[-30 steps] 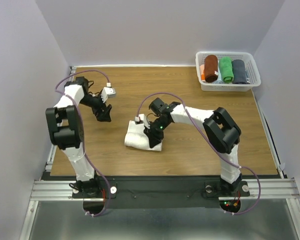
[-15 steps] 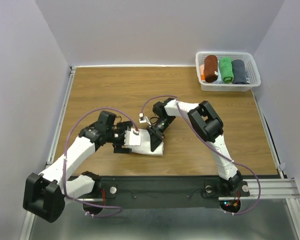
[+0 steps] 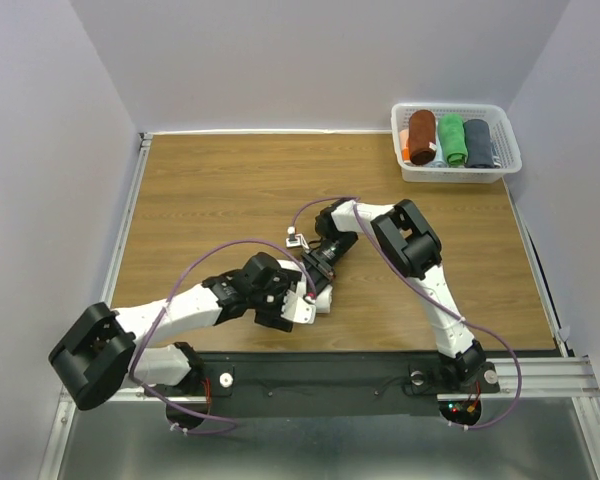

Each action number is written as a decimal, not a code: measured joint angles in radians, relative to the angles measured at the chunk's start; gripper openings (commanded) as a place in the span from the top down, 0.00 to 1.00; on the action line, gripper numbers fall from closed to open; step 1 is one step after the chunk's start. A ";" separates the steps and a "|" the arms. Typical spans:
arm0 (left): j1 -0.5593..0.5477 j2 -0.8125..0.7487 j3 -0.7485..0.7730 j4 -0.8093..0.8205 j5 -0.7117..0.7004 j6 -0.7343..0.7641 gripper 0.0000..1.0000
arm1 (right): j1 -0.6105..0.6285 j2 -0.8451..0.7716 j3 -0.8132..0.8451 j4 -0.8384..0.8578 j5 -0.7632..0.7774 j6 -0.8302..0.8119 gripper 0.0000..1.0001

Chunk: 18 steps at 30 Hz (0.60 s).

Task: Roll the towels
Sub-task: Roll the towel

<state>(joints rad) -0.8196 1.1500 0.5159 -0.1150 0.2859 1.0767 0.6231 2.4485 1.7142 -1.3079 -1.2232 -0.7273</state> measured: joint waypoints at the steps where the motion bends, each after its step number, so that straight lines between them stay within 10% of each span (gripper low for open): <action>1: -0.010 0.016 -0.005 0.016 -0.015 -0.003 0.05 | 0.000 0.000 0.000 -0.002 0.000 -0.003 0.98; 7: -0.038 0.116 -0.007 0.103 -0.079 -0.025 0.53 | 0.000 0.000 0.000 -0.016 0.003 -0.014 0.91; 16: -0.036 0.202 0.112 -0.025 -0.056 -0.029 0.66 | -0.020 0.000 0.080 -0.051 0.073 0.014 0.55; 18: -0.035 0.235 0.158 -0.081 -0.042 -0.021 0.68 | -0.029 0.000 0.129 -0.066 0.116 0.039 0.35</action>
<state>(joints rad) -0.8543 1.3846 0.6739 -0.1959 0.2443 1.0557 0.5938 2.4485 1.8427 -1.3739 -1.1069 -0.6888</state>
